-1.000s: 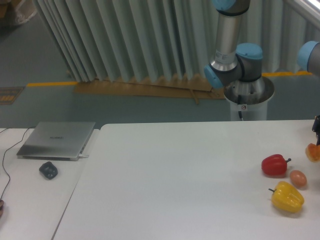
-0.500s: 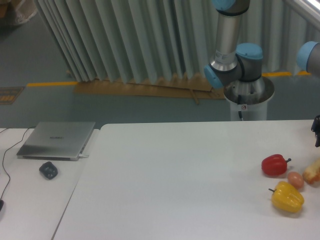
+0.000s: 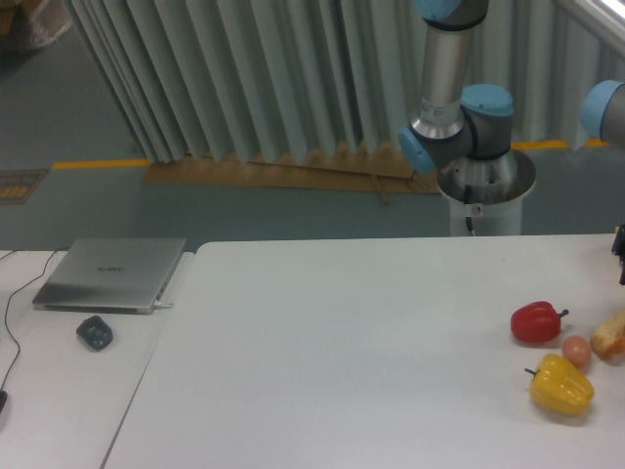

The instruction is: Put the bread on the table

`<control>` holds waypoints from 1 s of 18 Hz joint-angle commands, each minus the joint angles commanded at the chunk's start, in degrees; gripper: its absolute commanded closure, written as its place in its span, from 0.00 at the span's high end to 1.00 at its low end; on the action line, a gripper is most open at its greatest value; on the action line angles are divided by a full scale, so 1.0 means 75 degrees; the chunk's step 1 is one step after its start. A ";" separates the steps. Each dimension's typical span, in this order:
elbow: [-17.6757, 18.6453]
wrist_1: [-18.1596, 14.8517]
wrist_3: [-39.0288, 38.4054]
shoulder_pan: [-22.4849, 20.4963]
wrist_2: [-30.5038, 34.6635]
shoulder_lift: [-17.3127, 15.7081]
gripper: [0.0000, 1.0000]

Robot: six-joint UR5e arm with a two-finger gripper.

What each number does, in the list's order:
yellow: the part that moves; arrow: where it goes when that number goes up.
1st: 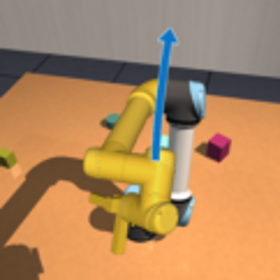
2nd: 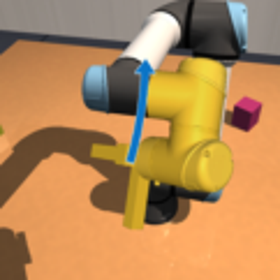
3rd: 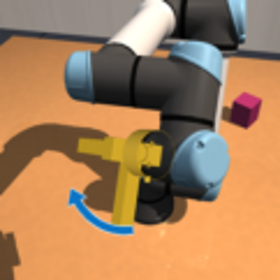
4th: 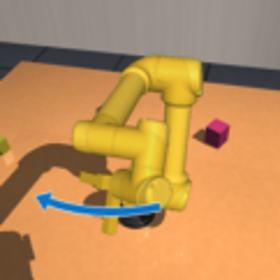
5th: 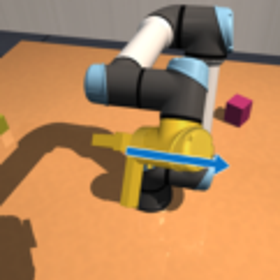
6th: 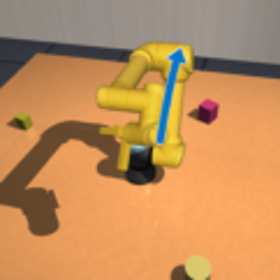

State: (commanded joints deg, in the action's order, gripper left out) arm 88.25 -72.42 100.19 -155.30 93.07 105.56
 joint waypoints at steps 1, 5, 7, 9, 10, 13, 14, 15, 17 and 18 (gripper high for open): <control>0.0023 0.0035 0.0000 0.0035 0.0012 -0.0011 1.00; 0.0011 0.0058 -0.0011 0.0047 -0.0093 -0.0011 1.00; 0.0000 0.0164 0.0012 0.0059 -0.0093 0.0000 1.00; -0.0001 0.0152 0.0070 0.0036 -0.0093 0.0000 1.00; 0.0011 0.0152 0.0233 0.0035 -0.0082 0.0000 1.00; 0.0035 0.0164 0.1041 -0.0093 -0.0082 0.0000 1.00; 0.0035 0.0152 0.1147 -0.0140 -0.0082 0.0000 1.00; 0.0035 0.0152 0.1253 -0.0187 -0.0082 0.0000 1.00; 0.0046 0.0152 0.1511 -0.0292 -0.0082 0.0000 1.00; 0.0046 0.0152 0.1639 -0.0339 -0.0082 0.0000 1.00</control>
State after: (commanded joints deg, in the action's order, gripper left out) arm 88.59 -71.28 112.49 -157.85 92.46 105.56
